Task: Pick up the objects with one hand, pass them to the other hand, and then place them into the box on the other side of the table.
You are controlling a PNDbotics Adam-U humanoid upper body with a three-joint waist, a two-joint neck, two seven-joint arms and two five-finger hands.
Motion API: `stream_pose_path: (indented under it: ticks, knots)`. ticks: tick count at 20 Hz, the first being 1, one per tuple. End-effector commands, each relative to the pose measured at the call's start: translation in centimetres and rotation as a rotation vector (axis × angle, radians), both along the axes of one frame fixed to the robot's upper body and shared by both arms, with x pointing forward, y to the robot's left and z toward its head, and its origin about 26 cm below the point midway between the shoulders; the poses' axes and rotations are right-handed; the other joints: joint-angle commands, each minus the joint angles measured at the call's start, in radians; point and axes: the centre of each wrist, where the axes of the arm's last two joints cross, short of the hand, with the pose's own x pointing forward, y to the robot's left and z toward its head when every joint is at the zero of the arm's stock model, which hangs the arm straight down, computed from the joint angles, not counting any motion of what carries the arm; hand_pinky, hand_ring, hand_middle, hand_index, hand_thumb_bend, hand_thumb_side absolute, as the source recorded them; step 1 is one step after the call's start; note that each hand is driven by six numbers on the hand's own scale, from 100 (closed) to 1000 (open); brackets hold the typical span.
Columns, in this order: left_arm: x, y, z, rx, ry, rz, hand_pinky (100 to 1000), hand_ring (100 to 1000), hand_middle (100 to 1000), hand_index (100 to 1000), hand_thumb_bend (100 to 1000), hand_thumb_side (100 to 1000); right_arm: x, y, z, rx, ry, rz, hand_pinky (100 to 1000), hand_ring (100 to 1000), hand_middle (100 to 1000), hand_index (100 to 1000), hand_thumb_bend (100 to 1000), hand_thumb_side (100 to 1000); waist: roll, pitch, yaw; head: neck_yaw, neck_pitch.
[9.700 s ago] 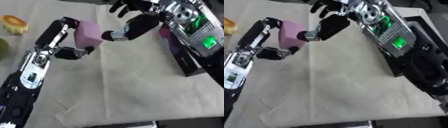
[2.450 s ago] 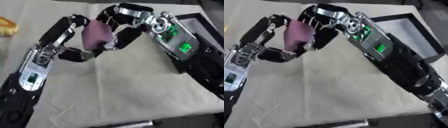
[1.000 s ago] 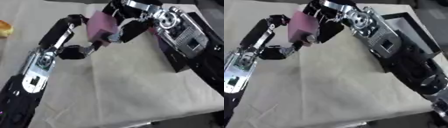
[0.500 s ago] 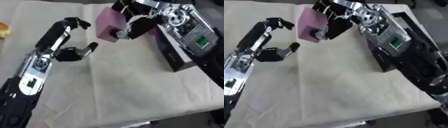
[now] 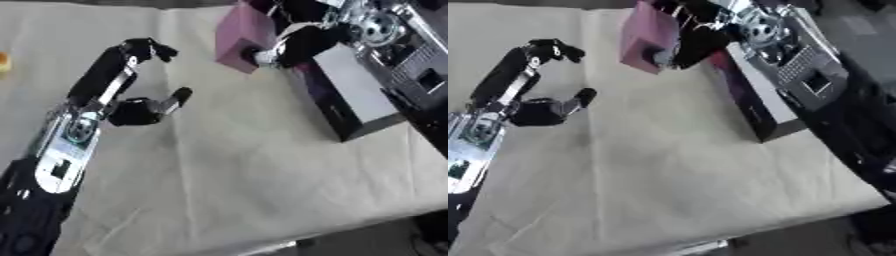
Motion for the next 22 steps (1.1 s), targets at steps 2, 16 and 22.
stream_pose_path:
  ticks: [2, 16, 22]
  knots:
    - [0.1, 0.4, 0.7, -0.004, -0.026, 0.012, 742, 777, 626, 801, 406, 666, 0.0, -2.0, 1.1, 0.005, -0.051, -0.09, 702, 625, 440, 548, 282, 100, 0.003, -0.044, -0.007, -0.012, 0.005]
    - [0.1, 0.9, 0.8, -0.004, -0.035, 0.019, 742, 776, 625, 800, 407, 660, 0.0, -10.2, 1.0, 0.126, -0.106, -0.422, 683, 623, 454, 561, 264, 100, 0.004, -0.043, -0.006, -0.041, 0.005]
    - [0.1, 1.0, 1.0, -0.01, -0.039, 0.023, 741, 775, 626, 803, 400, 664, 0.0, -13.2, 0.5, 0.177, -0.116, -0.522, 681, 625, 460, 568, 259, 100, 0.007, -0.035, 0.001, -0.047, 0.005]
